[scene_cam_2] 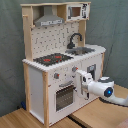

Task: Play with the kitchen

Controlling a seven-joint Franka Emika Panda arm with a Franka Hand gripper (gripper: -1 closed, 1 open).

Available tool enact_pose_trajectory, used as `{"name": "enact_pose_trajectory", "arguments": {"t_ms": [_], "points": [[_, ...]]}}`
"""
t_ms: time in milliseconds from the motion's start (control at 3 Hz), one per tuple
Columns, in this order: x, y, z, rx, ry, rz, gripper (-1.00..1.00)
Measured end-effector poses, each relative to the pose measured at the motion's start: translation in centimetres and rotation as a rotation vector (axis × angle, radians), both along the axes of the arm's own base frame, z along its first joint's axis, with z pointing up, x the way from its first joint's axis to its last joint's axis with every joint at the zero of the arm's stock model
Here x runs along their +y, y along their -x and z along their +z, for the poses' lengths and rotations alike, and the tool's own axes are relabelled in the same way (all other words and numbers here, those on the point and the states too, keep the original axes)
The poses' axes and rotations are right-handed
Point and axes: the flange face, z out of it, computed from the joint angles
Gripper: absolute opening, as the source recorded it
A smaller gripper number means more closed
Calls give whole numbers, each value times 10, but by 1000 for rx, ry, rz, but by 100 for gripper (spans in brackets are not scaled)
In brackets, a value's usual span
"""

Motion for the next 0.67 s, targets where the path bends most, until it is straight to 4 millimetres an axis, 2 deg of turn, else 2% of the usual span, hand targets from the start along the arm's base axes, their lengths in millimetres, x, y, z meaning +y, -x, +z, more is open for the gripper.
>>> {"name": "enact_pose_trajectory", "arguments": {"t_ms": [333,667], "points": [[8,-19,-1,6,-3,24,100],[14,-17,-4,11,5,37,100]]}}
